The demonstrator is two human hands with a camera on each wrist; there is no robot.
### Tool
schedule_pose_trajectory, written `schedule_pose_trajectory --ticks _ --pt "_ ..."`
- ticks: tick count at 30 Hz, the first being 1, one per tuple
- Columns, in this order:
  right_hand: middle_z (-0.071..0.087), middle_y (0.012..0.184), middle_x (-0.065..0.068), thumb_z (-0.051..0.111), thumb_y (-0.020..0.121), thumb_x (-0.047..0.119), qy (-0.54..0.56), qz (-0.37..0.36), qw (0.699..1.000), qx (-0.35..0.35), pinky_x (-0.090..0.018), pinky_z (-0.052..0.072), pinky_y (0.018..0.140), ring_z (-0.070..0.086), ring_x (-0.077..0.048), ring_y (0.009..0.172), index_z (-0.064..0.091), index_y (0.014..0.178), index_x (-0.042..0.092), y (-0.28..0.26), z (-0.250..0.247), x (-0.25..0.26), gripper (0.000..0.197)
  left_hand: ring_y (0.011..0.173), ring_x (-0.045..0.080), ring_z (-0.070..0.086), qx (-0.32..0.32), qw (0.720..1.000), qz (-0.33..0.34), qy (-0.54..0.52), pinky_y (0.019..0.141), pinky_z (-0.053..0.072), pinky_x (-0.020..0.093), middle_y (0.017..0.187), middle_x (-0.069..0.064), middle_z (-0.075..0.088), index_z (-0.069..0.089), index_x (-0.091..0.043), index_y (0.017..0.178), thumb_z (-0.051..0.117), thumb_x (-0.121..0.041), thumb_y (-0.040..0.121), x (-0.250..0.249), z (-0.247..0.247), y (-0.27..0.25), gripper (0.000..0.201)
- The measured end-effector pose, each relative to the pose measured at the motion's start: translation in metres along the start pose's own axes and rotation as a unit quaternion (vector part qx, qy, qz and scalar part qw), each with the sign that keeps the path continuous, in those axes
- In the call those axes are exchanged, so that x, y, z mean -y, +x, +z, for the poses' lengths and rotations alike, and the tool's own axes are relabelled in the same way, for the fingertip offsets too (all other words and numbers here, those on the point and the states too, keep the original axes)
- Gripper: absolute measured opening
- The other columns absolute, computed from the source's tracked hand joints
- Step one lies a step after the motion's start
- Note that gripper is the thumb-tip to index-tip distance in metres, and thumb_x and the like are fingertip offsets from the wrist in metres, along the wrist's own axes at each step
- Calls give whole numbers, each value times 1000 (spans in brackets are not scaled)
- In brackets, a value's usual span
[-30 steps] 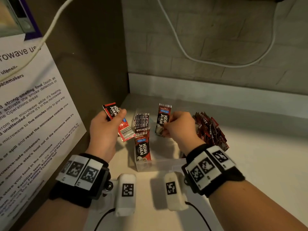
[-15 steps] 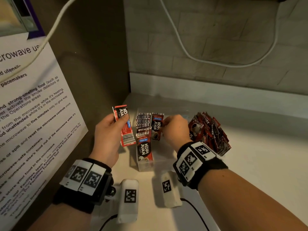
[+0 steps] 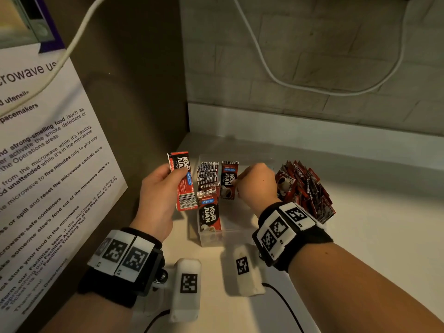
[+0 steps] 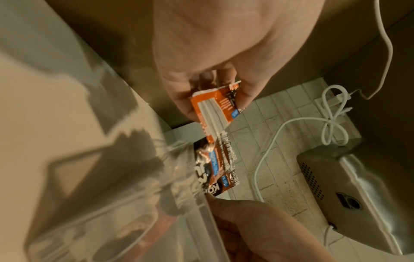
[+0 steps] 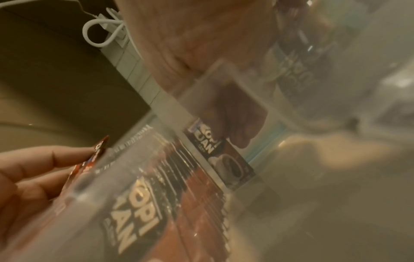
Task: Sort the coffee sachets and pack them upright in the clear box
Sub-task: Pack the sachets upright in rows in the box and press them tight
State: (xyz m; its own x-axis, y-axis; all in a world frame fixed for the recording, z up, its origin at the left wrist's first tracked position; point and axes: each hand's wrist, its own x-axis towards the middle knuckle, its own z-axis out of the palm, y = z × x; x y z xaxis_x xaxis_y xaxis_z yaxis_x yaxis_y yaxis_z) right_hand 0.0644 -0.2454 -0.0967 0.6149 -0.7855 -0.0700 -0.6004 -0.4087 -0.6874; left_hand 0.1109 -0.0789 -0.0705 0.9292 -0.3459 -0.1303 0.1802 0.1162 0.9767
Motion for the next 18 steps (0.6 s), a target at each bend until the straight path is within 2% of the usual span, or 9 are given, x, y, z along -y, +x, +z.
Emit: schedule_pose_trajectory --ticks 3,8,11,13,15,18 --pt "69 77 -11 72 84 19 9 14 1000 10 -19 39 44 67 -23 68 69 84 3 2 0 -1 17 62 5 67 6 1000 -3 4 61 51 25 69 -7 71 68 -22 90 58 -18 95 0 1 0 12" --pt "70 80 -12 71 85 26 19 22 1000 3 -26 51 55 69 -25 72 67 83 3 4 2 -2 23 66 9 69 9 1000 -6 1 65 54 28 74 -3 72 68 -21 90 58 -17 95 -2 1 -1 12" --pt "70 79 -11 70 85 28 20 15 1000 2 -28 54 60 69 -24 72 67 83 4 4 2 -2 25 68 9 70 12 1000 -8 4 66 56 27 77 -2 74 68 -22 90 57 -17 95 -3 1 -2 13" --pt "70 78 -11 71 84 31 19 12 1000 7 -26 53 58 69 -23 70 67 82 4 2 -1 -2 27 69 10 70 14 1000 -6 1 68 56 28 78 -2 73 68 -21 90 56 -17 96 -4 1 -3 13" --pt "69 73 -10 71 83 33 28 2 1000 -2 -23 49 53 68 -22 66 67 78 3 -4 -7 0 31 68 9 67 12 1000 -5 -3 70 54 30 71 -5 70 67 -20 90 53 -17 97 -6 -1 -2 15" --pt "61 58 -2 71 84 33 76 -46 993 -73 -19 40 45 57 -11 51 64 70 4 -16 -19 7 33 62 8 65 13 1000 -3 -20 71 54 33 64 -6 68 66 -18 92 51 -14 97 -10 -2 -1 17"
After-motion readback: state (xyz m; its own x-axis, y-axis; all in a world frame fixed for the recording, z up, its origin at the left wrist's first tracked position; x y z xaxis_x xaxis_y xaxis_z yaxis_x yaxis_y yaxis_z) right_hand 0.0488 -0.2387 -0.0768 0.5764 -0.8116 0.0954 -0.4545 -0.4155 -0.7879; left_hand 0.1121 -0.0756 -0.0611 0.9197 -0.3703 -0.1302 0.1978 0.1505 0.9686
